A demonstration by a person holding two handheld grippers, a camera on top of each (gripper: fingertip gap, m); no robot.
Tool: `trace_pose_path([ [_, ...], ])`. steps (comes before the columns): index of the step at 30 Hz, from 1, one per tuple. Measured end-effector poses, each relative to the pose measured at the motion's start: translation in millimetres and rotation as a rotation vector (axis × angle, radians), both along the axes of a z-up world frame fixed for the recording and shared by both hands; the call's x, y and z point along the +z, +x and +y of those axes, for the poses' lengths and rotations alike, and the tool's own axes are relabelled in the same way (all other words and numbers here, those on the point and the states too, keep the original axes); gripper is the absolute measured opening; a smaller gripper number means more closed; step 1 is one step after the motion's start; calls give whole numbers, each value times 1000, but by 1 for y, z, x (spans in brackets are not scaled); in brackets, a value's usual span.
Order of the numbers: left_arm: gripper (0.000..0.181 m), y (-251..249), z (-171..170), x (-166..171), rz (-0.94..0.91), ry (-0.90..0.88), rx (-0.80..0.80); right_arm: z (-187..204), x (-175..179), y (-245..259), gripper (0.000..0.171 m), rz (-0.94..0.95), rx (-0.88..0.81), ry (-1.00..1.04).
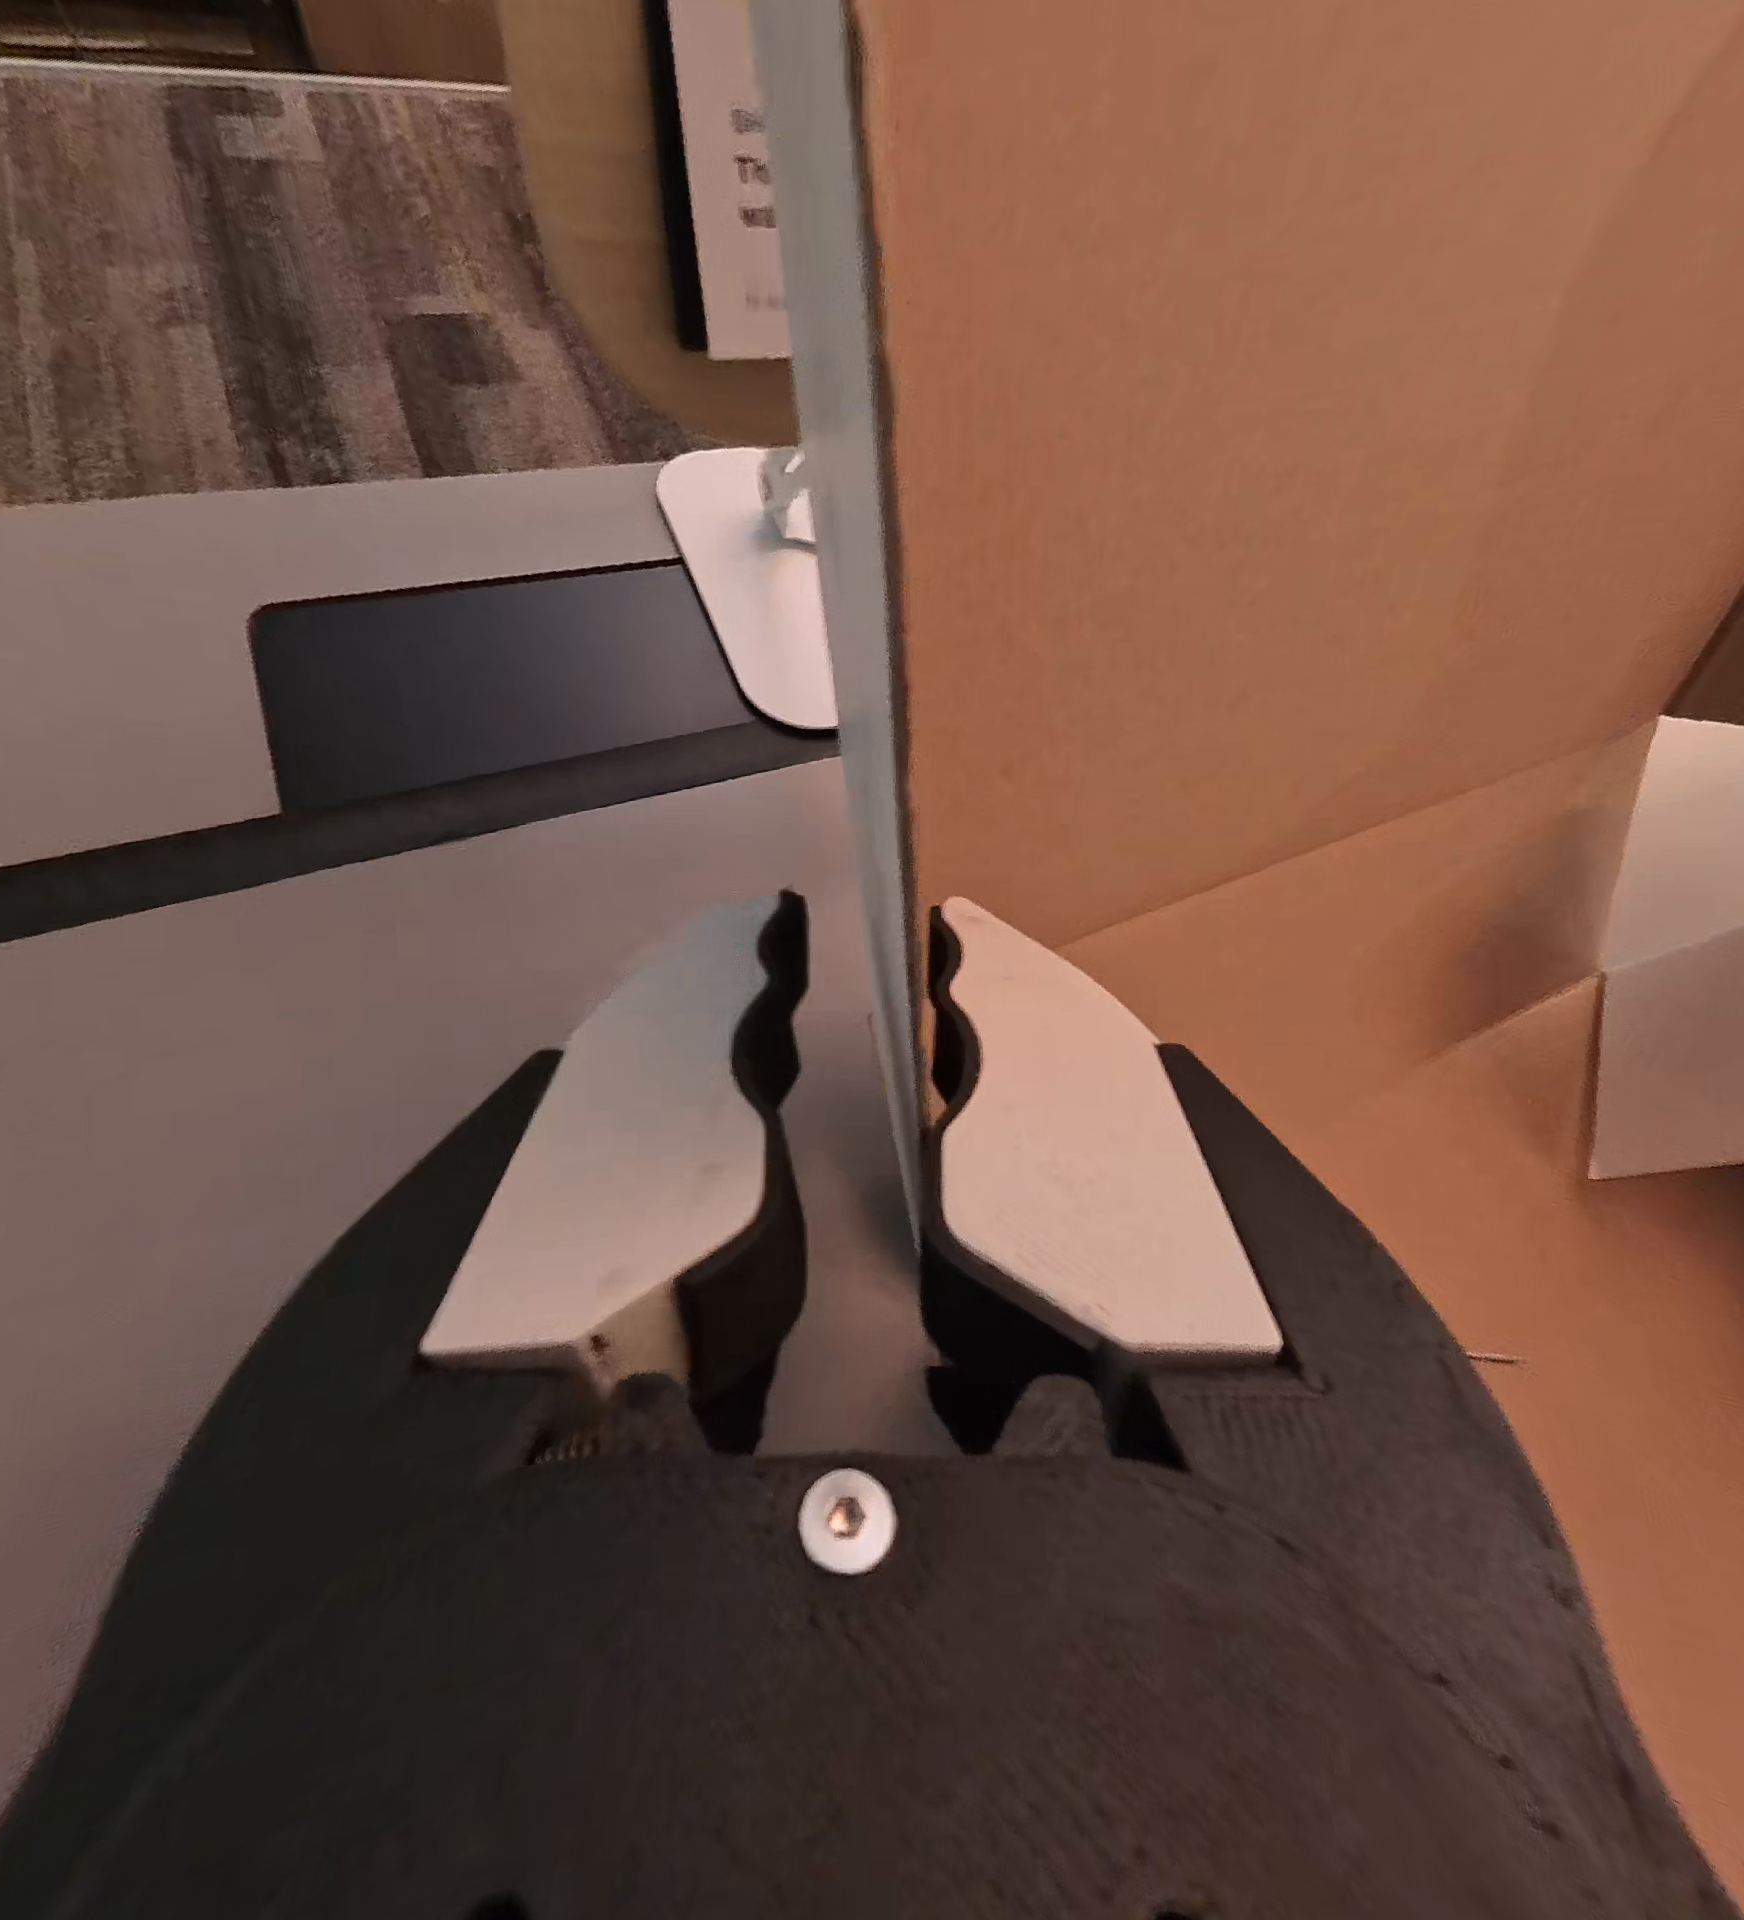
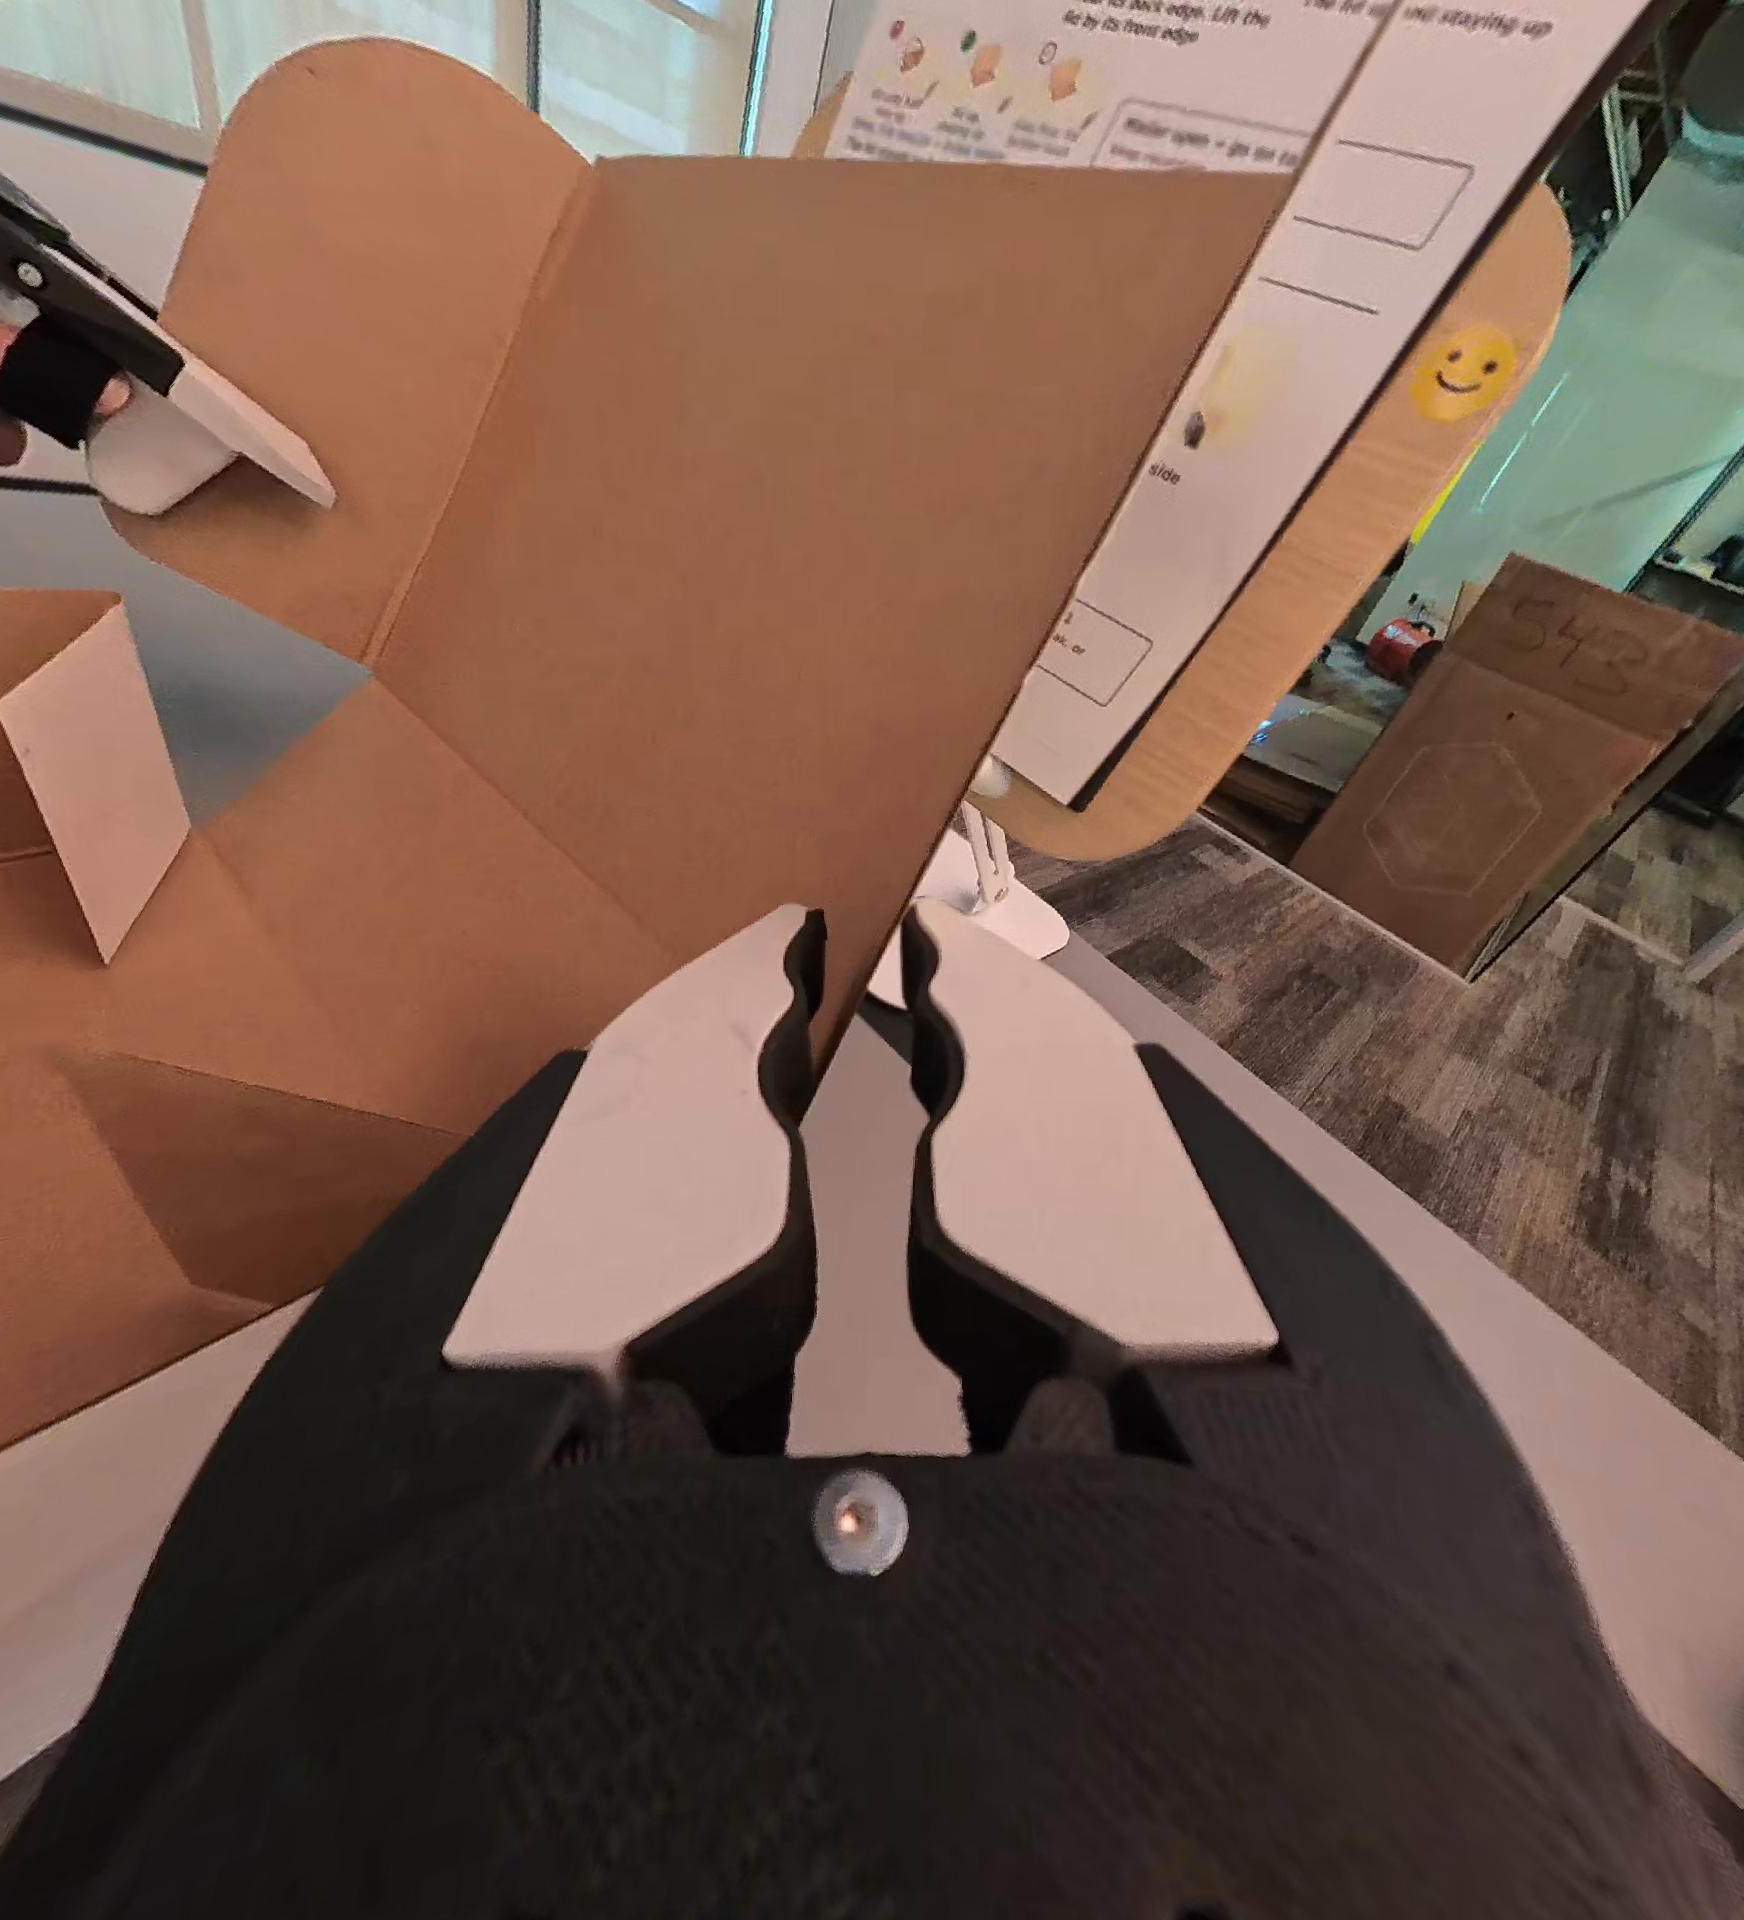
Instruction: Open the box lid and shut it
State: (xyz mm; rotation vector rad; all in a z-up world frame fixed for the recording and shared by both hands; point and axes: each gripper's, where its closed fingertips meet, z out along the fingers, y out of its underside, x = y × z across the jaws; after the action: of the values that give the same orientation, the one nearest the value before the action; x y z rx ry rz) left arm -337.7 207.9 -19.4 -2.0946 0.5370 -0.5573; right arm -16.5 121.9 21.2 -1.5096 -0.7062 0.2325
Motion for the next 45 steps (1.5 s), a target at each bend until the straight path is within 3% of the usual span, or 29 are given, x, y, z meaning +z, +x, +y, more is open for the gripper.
trace_pose_path([
  [1,9,2,-2,2,-4,1,-14,-1,0,-1,15,-7,3,4],
  [8,1,6,-3,26,-6,149,-13,7,-5,6,20,-23,-78,-107],
  [13,1,10,-4,43,44,304,-15,4,14,9,10,107,-117,-170],
  [17,2,13,-7,59,29,429,-33,-4,36,13,9,159,-114,-92],
  [20,2,13,-10,69,-5,488,-43,-10,40,14,9,81,-101,-57],
  [24,3,15,-9,60,20,446,-73,-19,33,9,12,8,-39,-117],
  [30,3,18,-11,54,12,408,-107,-18,20,11,13,-123,-83,-153],
  [45,3,12,-5,45,33,390,-92,-10,18,8,13,-99,-98,-113],
])
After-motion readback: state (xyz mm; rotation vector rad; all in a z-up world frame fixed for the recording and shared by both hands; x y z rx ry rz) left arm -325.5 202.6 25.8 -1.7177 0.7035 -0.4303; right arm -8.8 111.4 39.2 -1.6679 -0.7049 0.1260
